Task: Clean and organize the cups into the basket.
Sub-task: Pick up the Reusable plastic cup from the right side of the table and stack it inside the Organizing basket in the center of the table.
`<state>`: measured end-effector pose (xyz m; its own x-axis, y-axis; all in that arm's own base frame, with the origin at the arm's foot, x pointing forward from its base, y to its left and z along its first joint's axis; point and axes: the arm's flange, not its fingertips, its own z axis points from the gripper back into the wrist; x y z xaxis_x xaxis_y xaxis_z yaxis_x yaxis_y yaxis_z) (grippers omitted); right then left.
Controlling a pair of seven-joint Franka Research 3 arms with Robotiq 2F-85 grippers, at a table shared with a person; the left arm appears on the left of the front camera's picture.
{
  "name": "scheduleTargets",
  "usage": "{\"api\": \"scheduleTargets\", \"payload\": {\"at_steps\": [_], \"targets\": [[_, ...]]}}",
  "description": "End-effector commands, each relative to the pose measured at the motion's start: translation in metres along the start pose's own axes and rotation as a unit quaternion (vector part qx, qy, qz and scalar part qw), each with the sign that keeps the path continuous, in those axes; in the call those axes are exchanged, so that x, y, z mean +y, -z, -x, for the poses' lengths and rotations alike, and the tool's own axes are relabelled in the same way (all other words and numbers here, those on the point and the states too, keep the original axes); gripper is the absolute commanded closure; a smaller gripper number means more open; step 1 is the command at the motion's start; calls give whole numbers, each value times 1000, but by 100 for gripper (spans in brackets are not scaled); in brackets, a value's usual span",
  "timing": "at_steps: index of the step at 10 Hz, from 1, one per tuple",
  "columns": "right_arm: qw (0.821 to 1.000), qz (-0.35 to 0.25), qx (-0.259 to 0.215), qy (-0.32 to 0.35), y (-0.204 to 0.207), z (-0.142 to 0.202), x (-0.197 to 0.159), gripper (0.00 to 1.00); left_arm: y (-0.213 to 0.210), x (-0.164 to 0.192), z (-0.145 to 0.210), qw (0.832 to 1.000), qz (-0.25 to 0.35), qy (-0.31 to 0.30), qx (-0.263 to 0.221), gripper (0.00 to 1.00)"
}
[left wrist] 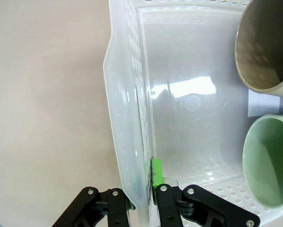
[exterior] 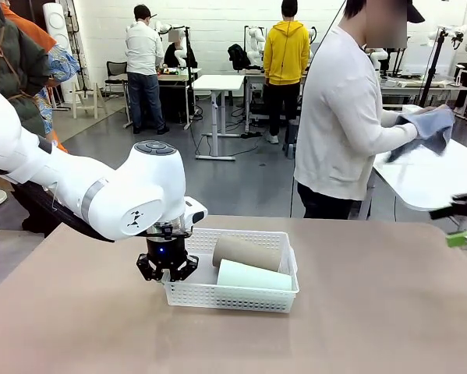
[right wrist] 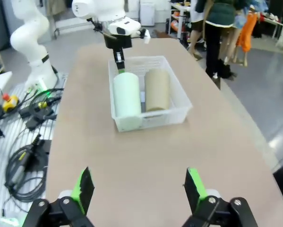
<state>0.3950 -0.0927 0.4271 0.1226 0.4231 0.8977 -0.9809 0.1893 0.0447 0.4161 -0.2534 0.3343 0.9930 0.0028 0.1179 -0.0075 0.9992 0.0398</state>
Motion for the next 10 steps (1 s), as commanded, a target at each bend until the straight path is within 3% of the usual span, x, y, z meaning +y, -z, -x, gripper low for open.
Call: {"api": "scheduleTargets", "payload": {"at_steps": [1,4,6,10], "targets": [[998,20,-60,14,-16,34,-1,0,-2,-2,-1,1000,0,0,-2,100],[994,49,-95,21,-42,76,12,0,-2,-2,-1,1000,0,0,-2,100],[996,38,-69,32,-46,71,11,0,-2,-2,-1,1000,0,0,-2,100],[996,38,-69,32,-46,71,11,0,-2,-2,-1,1000,0,0,-2,100]]}}
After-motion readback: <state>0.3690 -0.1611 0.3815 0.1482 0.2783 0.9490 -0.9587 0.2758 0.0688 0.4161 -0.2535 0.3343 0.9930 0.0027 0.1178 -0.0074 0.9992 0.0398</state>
